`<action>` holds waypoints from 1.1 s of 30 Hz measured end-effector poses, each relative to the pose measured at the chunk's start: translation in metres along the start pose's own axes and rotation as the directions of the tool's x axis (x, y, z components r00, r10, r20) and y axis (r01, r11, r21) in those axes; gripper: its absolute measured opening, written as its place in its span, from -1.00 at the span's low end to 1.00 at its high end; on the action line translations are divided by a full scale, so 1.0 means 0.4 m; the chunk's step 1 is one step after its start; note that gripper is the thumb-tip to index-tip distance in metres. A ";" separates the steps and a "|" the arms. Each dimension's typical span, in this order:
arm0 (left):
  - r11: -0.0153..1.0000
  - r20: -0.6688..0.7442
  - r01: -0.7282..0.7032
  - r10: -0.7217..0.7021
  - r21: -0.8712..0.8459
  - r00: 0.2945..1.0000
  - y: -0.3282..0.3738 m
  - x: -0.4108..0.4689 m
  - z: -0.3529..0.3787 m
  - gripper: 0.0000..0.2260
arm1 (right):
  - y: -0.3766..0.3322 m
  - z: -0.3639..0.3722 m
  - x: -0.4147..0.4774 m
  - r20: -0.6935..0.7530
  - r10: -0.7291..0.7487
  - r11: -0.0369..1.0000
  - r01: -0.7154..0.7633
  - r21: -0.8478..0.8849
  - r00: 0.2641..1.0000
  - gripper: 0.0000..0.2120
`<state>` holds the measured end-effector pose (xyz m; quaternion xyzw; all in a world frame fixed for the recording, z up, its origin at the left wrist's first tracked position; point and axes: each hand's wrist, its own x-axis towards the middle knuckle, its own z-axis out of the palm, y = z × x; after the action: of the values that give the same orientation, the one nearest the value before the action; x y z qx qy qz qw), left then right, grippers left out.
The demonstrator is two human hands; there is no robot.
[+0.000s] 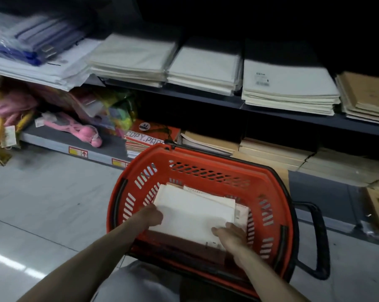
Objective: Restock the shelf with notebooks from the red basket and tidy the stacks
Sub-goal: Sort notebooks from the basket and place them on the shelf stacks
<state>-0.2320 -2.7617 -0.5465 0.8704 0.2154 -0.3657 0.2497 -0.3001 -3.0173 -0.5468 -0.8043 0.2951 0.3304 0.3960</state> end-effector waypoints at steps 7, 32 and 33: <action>0.992 -0.103 -0.091 0.100 0.084 0.990 0.013 0.008 0.023 -0.58 | -0.031 0.049 0.040 -0.118 0.082 0.997 -0.083 -0.008 0.990 -0.34; 0.728 0.108 -0.282 0.438 -0.625 0.892 0.088 -0.278 -0.214 -0.61 | -0.125 -0.145 -0.110 -0.229 -0.006 0.724 0.162 0.670 0.973 -0.61; 0.689 0.092 -0.305 0.475 -0.657 0.875 0.094 -0.309 -0.231 -0.60 | -0.138 -0.173 -0.150 -0.243 -0.052 0.711 0.207 0.672 0.969 -0.60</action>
<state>-0.2412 -2.7603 -0.3878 0.7088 0.0984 -0.3198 0.6211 -0.2753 -3.0339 -0.4438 -0.6463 0.3790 0.0821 0.6572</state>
